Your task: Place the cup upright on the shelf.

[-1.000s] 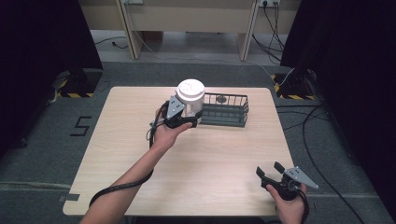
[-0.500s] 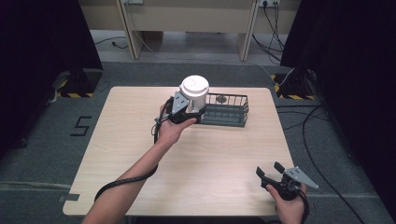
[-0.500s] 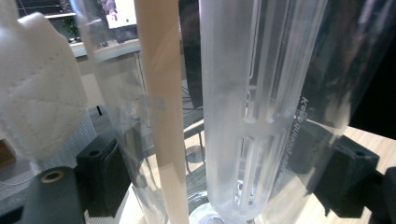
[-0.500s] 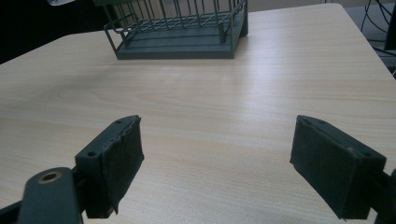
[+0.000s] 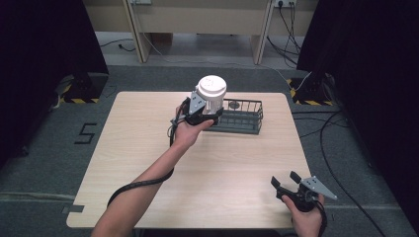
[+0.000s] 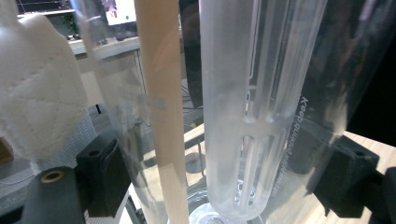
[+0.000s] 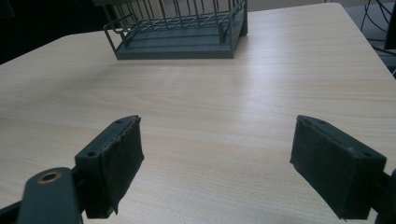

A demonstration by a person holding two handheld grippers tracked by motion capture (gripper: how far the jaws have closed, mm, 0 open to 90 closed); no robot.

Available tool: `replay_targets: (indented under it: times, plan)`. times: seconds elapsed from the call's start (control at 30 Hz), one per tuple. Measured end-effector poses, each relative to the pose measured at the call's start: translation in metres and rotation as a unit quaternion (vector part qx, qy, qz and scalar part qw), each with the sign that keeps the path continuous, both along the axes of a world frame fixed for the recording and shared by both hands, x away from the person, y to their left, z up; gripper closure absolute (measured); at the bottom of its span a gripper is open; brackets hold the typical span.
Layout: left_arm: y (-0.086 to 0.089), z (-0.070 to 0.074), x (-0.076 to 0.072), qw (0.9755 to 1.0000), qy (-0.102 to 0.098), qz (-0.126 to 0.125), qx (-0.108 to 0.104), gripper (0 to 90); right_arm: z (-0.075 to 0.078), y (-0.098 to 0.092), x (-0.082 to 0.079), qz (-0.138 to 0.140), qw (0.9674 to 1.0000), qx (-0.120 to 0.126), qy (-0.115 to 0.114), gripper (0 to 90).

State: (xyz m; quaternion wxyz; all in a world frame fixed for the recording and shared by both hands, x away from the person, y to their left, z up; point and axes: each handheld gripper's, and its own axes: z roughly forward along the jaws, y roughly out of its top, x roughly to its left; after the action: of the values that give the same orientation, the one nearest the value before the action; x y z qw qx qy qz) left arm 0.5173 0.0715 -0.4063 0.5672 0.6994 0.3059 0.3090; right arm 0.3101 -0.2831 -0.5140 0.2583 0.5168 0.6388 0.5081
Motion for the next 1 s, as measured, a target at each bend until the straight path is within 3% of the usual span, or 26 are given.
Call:
replay_targets:
  times: [0.6, 1.0]
  plan:
    - [-0.025, 0.008, 0.025, 1.0, 0.001, 0.006, -0.004, 17.6, 0.0, 0.001, 0.0, 0.003, 1.0, -0.009, -0.003, 17.1]
    - [-0.037, 0.008, 0.043, 0.9997, 0.016, 0.017, -0.008, 17.7, 0.0, 0.002, 0.0, 0.007, 0.9998, -0.016, -0.006, 17.0]
